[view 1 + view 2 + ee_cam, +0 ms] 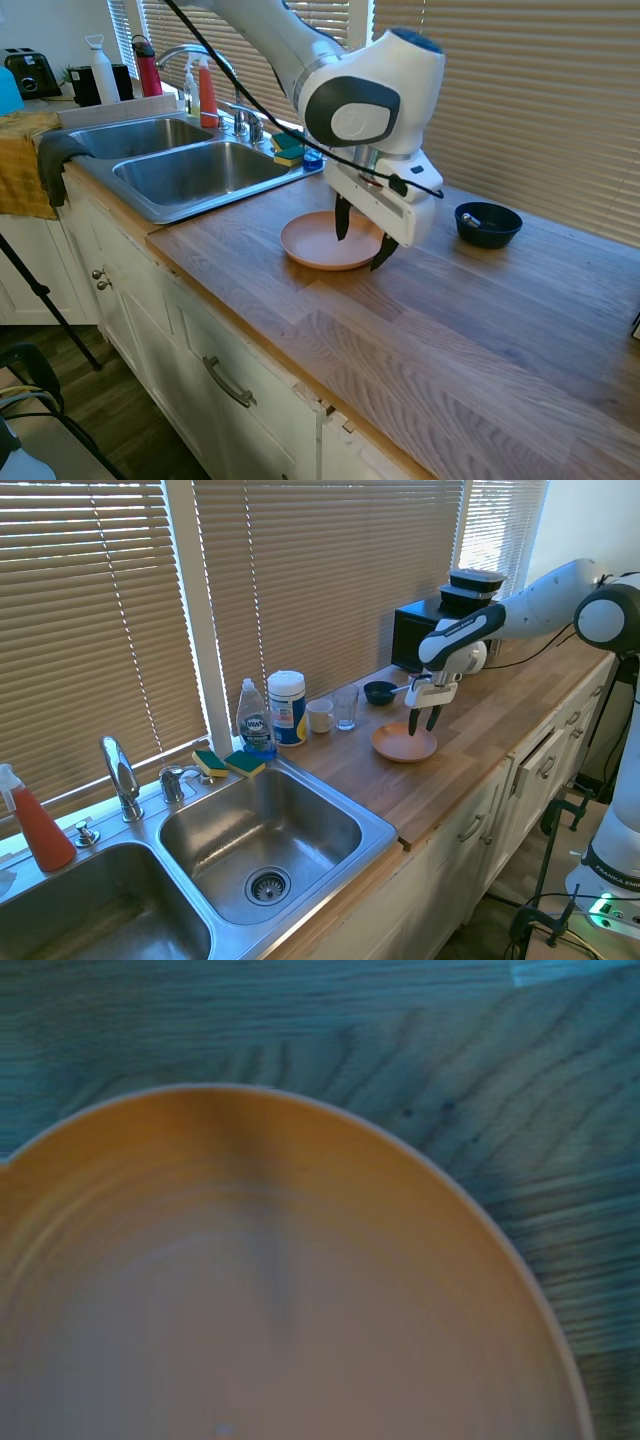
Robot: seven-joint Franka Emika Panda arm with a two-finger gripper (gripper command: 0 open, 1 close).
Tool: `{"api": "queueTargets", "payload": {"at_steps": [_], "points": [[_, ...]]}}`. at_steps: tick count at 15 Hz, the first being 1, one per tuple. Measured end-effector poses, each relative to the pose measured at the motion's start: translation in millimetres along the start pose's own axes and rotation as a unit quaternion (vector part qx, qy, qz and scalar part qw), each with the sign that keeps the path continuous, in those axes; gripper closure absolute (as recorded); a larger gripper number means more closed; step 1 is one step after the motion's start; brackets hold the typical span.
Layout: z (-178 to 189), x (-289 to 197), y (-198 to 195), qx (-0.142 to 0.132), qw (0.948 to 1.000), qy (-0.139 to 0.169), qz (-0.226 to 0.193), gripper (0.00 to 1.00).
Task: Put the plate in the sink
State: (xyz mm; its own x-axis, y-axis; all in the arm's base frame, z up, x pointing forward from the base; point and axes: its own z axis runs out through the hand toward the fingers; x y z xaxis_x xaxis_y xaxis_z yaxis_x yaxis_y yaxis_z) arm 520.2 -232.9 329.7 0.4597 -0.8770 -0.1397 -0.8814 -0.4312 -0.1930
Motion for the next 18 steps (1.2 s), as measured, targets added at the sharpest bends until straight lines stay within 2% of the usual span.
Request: {"api": "queueTargets", "payload": {"at_steps": [4,5,18], "points": [[10,6,-8,0.006,0.9998,-0.017,-0.008,0.00],[13,8,-9,0.006,0.9997,-0.020,-0.009,1.00],[22,10,-17,0.019,0.9987,-0.041,-0.023,1.00]]}}
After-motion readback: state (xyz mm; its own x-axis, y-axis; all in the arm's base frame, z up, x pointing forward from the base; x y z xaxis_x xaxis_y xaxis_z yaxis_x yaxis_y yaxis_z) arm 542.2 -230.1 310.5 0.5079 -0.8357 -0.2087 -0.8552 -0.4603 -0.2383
